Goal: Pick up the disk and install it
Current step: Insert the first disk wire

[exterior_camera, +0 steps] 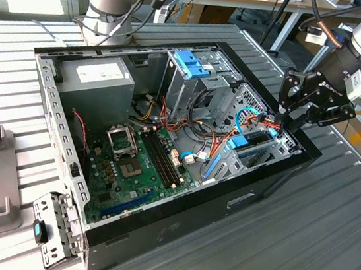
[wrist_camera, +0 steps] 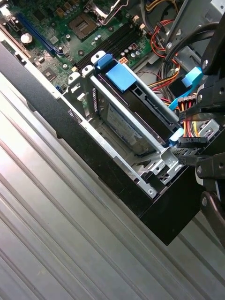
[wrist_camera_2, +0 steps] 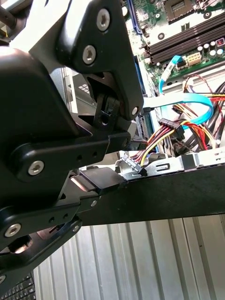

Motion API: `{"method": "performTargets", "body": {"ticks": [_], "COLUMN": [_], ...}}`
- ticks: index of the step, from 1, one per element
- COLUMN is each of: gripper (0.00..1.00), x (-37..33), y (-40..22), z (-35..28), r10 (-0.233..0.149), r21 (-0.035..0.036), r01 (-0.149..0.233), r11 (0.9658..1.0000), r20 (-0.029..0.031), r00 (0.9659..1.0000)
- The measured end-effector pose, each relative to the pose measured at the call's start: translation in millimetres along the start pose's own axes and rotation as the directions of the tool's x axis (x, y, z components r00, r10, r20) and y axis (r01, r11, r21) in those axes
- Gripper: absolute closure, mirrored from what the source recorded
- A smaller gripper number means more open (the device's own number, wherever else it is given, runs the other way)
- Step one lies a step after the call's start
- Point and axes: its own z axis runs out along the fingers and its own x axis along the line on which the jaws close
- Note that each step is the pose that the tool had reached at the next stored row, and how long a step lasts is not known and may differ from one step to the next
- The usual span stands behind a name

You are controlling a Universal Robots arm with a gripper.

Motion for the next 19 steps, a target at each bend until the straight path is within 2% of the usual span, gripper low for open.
{"method": "performTargets", "body": {"ticks": [19], "gripper": [0.58], "x": [2.5], "y": [2.6], "z": [0.4], "r10": [0.000], "r21": [-0.0001], "r01": [0.000], "r11": [1.0000], "r20": [-0.0001], "r00": [1.0000]}}
